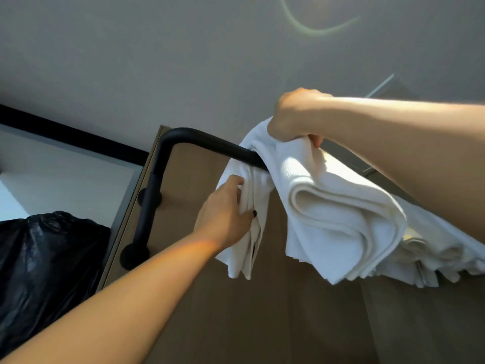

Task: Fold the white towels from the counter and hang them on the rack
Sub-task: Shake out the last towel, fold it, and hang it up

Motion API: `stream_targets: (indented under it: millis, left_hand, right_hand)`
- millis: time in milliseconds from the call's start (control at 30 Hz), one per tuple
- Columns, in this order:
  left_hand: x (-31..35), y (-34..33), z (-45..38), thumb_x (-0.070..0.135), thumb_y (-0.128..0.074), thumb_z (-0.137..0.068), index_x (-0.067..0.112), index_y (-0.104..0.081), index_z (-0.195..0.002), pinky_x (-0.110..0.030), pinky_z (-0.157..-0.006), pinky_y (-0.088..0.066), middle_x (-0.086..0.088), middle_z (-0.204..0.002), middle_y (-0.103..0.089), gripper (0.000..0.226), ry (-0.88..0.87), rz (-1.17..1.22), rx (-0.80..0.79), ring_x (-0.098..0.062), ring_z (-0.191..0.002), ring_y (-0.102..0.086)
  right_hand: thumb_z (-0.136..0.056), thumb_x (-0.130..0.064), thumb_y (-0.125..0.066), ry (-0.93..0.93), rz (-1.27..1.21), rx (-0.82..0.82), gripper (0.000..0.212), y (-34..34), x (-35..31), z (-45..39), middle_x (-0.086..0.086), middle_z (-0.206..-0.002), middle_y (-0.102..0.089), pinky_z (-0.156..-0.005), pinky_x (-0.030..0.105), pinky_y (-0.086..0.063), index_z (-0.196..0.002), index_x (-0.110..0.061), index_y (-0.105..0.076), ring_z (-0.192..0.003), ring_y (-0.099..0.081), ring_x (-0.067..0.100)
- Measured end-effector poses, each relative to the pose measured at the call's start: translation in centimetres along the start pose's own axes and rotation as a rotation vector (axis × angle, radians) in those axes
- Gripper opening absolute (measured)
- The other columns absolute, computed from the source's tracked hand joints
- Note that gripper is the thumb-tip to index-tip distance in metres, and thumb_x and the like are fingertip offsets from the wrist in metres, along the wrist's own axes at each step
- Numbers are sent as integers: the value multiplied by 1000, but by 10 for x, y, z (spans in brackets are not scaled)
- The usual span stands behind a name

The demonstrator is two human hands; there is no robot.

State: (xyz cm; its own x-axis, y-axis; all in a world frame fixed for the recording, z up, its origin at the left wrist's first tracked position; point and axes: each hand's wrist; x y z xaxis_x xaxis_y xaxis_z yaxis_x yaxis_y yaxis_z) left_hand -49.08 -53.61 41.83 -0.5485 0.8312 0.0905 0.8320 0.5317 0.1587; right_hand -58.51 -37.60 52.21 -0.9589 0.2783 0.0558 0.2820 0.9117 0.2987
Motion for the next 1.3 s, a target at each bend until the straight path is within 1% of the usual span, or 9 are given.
stream_targets:
  millis: [233,367,533,667,800,867,967,1100,1300]
  left_hand:
    - [35,50,-8,22,-61,-92,25,-70,-100,-21,-81,-50,8,-100,-69,12,-139,221,277,-7,-95,-64]
    - [85,91,-45,24,-51,-99,9,-69,-84,-28,-73,-58,-4,-84,-72,27,203,796,129,-15,-77,-68]
    - [111,133,-53,56,-40,-98,4,-66,-101,-28,-60,-59,-12,-88,-69,59,348,749,-26,-22,-73,-68]
    - [116,145,-30,58,-42,-96,14,-63,-65,-28,-62,-54,-7,-68,-61,57,384,710,-310,-24,-67,-63]
    - [112,151,6,20,-45,-97,1,-66,-98,-28,-70,-55,-13,-97,-69,28,425,721,-262,-24,-82,-68]
    - [113,149,31,10,-45,-98,-1,-59,-116,-33,-71,-59,-16,-105,-71,26,474,711,-164,-25,-86,-72]
    - [116,146,72,0,-46,-96,5,-59,-120,-33,-60,-59,-15,-102,-74,28,499,730,-89,-25,-84,-74]
    - [123,150,125,3,-53,-93,12,-57,-129,-36,-67,-60,-12,-110,-73,38,578,821,-74,-27,-94,-73]
    - [152,132,204,9,-59,-79,20,-65,-121,-48,-93,-52,-10,-116,-72,44,780,997,-132,-32,-106,-69]
  right_hand:
    - [-85,-13,-57,-76,-204,60,17,19,13,-8,9,-70,-57,-48,25,-39,-68,-8,-55,-57,-56,25]
    - [-85,-15,-55,7,-226,346,10,33,-3,3,8,-76,-46,-68,31,-38,-80,-9,-50,-78,-48,32]
    - [-89,-28,-54,135,-318,442,22,48,-13,50,9,-81,-48,-67,32,-34,-77,-10,-51,-78,-45,33]
    - [-90,-28,-52,271,-302,492,31,40,-27,104,0,-62,-28,-58,32,-26,-67,-15,-36,-71,-36,32]
    - [-71,-16,-65,307,-481,608,12,10,-35,161,-9,-54,-19,-48,20,-5,-75,-15,-54,-41,-18,20]
    - [-72,-25,-68,304,-655,594,15,-11,-32,190,-3,-50,-43,-41,17,-16,-75,-12,-61,-36,-39,25]
    - [-87,-49,-52,313,-1062,326,33,-33,-17,240,-9,-78,-69,-53,33,-51,-90,-20,-68,-67,-65,15]
    - [-87,-37,-66,-172,-1666,129,14,-64,15,289,-18,-95,-69,-84,27,-52,-98,-30,-67,-95,-65,5]
    - [-89,-64,-40,-643,-2081,-1012,65,-69,55,370,5,-95,-75,-85,32,-49,-92,-13,-80,-90,-72,18]
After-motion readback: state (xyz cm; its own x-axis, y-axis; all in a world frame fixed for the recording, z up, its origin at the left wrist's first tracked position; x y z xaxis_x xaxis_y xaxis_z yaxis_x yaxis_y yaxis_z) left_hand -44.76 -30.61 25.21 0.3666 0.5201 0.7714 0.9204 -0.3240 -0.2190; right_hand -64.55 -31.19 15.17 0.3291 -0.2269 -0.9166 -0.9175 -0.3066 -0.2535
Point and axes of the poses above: each hand's wrist, its own z-axis away from the middle knuckle, its own y-axis out of the back of the hand, x = y × z
